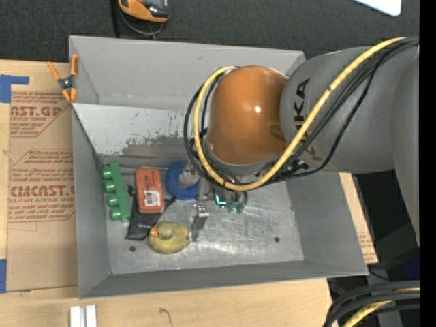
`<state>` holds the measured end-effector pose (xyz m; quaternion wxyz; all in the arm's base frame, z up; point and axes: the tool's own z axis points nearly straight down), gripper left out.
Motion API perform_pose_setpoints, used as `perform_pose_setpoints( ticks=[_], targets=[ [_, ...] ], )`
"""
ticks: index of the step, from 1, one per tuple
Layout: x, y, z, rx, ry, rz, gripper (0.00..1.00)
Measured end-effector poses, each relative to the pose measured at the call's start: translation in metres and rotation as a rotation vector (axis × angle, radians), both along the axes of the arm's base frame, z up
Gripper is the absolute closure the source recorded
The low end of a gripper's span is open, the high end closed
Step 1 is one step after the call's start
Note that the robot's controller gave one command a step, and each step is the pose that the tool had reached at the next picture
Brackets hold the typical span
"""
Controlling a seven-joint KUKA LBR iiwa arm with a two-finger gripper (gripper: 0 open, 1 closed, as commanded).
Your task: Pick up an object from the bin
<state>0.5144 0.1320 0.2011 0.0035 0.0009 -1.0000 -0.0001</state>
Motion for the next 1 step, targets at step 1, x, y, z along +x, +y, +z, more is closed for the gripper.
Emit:
perform_pose_setpoints(
  ticks=[1],
  targets=[
    [0.0018,-0.0006,0.0039,0.001,-0.008,-0.001,0.0]
  ],
)
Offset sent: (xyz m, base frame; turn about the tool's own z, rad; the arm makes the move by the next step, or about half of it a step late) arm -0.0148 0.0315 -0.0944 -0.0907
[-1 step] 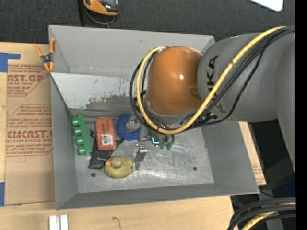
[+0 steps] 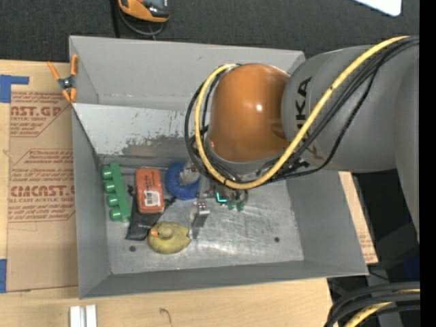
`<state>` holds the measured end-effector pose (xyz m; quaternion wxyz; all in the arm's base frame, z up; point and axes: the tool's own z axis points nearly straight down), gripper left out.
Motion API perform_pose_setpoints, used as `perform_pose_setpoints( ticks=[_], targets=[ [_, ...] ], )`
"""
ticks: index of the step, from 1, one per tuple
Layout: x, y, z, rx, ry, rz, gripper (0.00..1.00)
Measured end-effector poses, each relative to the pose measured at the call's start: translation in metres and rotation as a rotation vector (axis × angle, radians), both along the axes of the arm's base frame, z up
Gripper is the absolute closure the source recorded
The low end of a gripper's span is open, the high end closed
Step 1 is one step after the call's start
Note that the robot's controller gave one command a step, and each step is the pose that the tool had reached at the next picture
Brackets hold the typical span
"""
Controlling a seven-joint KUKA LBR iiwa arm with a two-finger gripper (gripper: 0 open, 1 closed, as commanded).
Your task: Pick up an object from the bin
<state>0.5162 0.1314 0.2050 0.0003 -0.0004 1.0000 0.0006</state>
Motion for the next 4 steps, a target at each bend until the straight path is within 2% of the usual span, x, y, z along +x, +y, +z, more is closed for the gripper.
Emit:
perform_pose_setpoints(
  ticks=[1,2,3,4],
  targets=[
    [-0.0149,0.0333,-0.0966,0.002,-0.006,0.092,1.0],
    [-0.0166,0.0326,-0.0987,0.0,0.0,0.092,0.0],
    [-0.0159,0.0329,-0.0977,0.001,-0.002,0.092,1.0],
    [-0.0166,0.0326,-0.0987,0.0,0.0,0.092,0.0]
  ],
)
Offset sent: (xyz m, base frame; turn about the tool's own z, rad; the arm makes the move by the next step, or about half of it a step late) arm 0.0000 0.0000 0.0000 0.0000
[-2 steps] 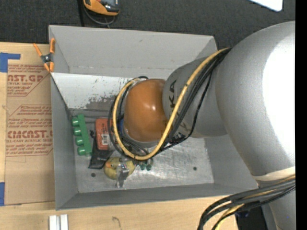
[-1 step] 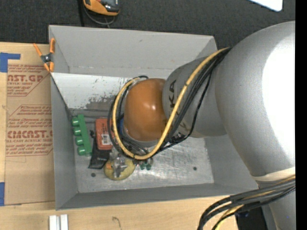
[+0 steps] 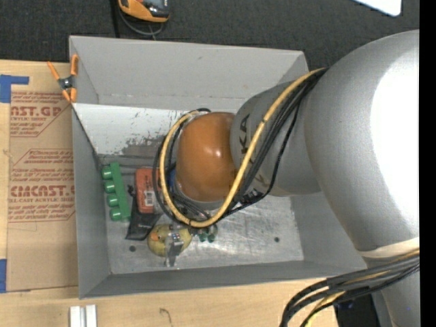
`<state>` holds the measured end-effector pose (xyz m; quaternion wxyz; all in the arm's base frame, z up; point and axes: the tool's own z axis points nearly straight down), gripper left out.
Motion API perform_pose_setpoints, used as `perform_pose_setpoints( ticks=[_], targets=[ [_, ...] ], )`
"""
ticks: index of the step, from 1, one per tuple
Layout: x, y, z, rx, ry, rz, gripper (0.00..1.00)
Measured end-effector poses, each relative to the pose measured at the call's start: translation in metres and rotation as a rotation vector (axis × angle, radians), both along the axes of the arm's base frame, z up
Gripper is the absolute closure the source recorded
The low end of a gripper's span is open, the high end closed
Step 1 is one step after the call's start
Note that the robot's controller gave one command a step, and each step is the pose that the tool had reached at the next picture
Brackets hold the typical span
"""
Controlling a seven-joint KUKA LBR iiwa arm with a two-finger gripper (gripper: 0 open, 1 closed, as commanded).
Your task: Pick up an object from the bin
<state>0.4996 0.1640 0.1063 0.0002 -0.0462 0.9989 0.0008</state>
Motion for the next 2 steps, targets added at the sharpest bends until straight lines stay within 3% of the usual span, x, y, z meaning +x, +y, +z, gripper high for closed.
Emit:
perform_pose_setpoints(
  ticks=[1,2],
  targets=[
    [0.0008,0.0003,0.001,0.001,-0.002,0.0,1.0],
    [0.0,0.0001,0.0,0.0,0.0,0.0,0.0]
  ],
)
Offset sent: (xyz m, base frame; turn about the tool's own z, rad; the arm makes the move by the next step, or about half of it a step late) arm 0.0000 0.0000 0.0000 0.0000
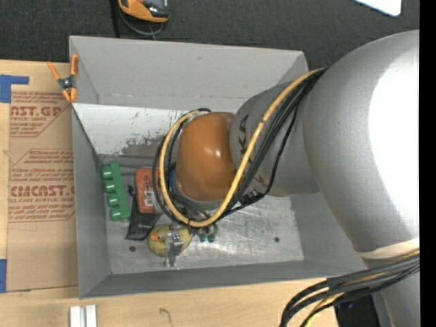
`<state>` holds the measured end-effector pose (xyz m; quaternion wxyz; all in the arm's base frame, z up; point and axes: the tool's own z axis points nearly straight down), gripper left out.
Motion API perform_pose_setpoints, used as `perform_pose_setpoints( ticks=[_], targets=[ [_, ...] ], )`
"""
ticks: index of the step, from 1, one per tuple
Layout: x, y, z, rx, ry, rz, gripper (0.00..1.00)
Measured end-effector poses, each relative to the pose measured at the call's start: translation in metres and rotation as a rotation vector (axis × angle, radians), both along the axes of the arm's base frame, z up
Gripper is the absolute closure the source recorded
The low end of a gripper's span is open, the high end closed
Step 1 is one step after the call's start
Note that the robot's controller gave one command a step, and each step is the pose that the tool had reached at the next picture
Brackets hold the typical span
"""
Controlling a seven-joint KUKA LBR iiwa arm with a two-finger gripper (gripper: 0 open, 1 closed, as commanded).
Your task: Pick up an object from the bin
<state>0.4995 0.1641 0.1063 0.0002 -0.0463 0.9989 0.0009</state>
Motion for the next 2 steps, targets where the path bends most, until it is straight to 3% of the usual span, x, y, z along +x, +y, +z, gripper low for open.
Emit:
perform_pose_setpoints(
  ticks=[1,2],
  targets=[
    [0.0008,0.0003,0.001,0.001,-0.002,0.0,1.0],
    [0.0008,0.0003,0.001,0.001,-0.002,0.0,1.0]
  ],
)
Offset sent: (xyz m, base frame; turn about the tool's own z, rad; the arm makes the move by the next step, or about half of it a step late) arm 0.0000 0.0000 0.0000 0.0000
